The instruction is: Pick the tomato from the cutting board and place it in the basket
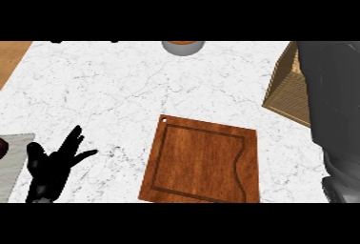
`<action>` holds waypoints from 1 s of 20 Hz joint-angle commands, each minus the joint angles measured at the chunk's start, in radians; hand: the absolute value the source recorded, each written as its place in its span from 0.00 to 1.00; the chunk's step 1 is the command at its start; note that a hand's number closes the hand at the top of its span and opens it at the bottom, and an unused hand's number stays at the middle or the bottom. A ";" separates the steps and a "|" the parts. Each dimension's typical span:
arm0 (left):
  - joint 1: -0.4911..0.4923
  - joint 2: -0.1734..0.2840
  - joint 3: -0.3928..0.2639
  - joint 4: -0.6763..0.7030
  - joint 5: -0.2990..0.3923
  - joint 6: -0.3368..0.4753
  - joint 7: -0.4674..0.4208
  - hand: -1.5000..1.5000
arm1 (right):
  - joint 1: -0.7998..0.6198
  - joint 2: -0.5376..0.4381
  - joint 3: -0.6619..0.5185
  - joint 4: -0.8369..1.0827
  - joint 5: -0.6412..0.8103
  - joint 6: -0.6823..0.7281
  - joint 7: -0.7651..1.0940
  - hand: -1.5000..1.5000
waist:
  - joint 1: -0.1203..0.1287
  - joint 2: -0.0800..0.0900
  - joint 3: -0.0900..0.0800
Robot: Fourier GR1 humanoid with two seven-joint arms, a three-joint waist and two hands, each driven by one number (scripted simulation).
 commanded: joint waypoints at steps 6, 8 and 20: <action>0.020 -0.037 -0.032 0.101 -0.039 -0.004 0.002 0.50 | 0.107 -0.054 -0.092 0.087 -0.042 -0.059 -0.080 1.00 | 0.011 0.013 -0.010; 0.024 -0.010 -0.016 0.081 -0.017 -0.033 0.027 0.50 | 0.090 -0.094 -0.145 0.092 -0.105 -0.023 -0.117 1.00 | 0.011 0.011 -0.010; 0.060 -0.021 -0.015 0.047 -0.034 -0.028 0.023 0.50 | 0.295 -0.059 -0.282 0.098 -0.284 -0.250 -0.327 1.00 | 0.011 0.010 -0.010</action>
